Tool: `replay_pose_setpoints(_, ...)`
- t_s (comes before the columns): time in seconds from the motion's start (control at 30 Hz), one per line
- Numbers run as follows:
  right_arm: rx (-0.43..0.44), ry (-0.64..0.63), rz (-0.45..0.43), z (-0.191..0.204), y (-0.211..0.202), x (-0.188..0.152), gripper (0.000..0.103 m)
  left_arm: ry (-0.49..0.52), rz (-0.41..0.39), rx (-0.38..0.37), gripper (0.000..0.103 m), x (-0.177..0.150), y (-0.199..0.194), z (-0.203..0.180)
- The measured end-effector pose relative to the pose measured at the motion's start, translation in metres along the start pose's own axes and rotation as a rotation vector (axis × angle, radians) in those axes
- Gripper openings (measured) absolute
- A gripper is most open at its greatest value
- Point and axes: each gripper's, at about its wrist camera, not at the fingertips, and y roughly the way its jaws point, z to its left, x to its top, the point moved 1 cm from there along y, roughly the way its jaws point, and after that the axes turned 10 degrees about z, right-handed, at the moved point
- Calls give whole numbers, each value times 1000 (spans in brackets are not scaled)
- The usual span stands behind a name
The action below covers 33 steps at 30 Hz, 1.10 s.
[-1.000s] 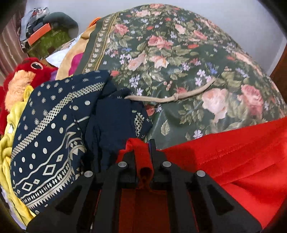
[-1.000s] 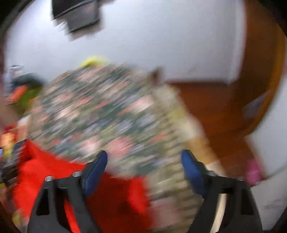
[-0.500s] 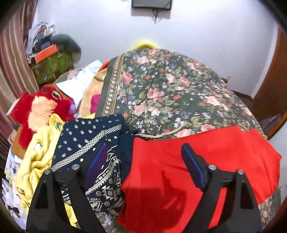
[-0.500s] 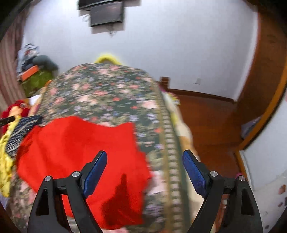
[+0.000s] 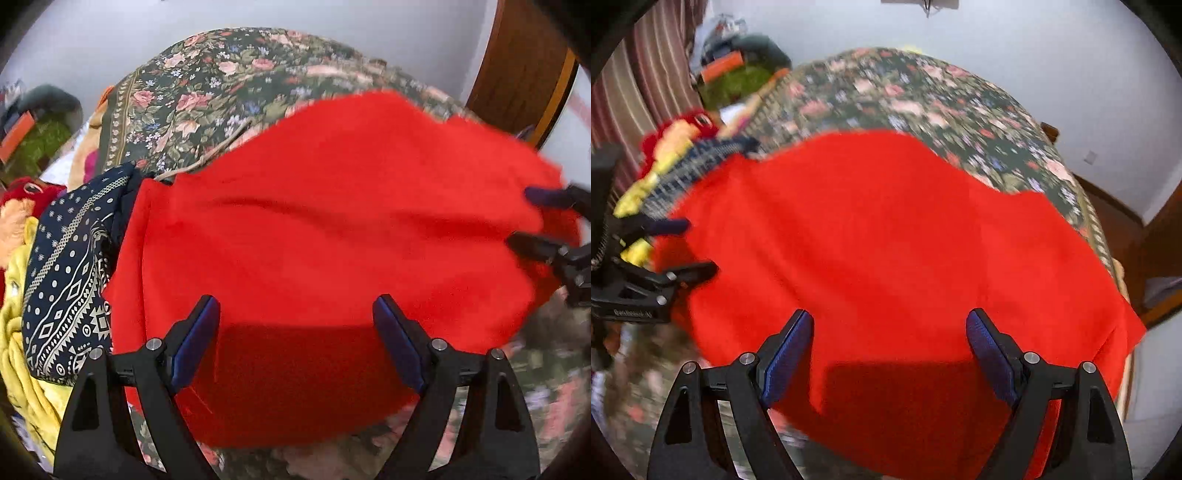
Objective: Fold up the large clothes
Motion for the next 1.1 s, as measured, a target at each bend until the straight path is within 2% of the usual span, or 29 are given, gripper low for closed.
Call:
replay_pose_setpoints(0.07,-44,23,-3,-17,0,-10,84,1,-29,10,94,-4,3,4)
replay_pose_setpoints(0.17,-114,49,-11,-49,-4,-27,85,-28,-38,9,96,-13,7,19)
replay_pose_setpoints(0.27,-61,98,-31,-81,-14,-42,86,-80,-31,10,98,-27,8,37)
replay_pose_setpoints(0.37,-195,169,-7,-119,-19,-63,89,-143,-26,-33,98,-41,8,56)
replay_pose_setpoints(0.4,-186,198,-3,-130,-20,-71,92,-167,-26,-33,98,-47,7,62)
replay_pose_setpoints(0.47,-88,302,-1,-159,-22,-91,94,-186,-22,29,98,-56,5,70)
replay_pose_setpoints(0.53,-43,390,8,-180,-25,-107,94,-192,-17,89,98,-65,4,76)
replay_pose_setpoints(0.6,-128,421,19,-190,-29,-118,94,-218,-9,102,98,-75,1,87)
replay_pose_setpoints(0.63,-137,420,20,-194,-31,-122,94,-229,-3,124,98,-80,-1,91)
replay_pose_setpoints(0.7,-104,446,19,-196,-37,-127,94,-232,14,227,97,-89,-4,100)
replay_pose_setpoints(0.73,-120,443,14,-194,-42,-127,94,-239,16,250,97,-93,-7,104)
replay_pose_setpoints(0.83,-272,389,-11,-181,-60,-121,94,-311,4,199,97,-107,-22,118)
replay_pose_setpoints(0.87,-285,379,-23,-178,-66,-119,94,-343,-7,158,97,-111,-30,122)
replay_pose_setpoints(0.97,-224,382,-64,-170,-85,-112,94,-394,-37,48,97,-119,-44,123)
replay_pose_setpoints(1.1,-143,390,-115,-157,-102,-100,95,-450,-45,-165,97,-124,-50,111)
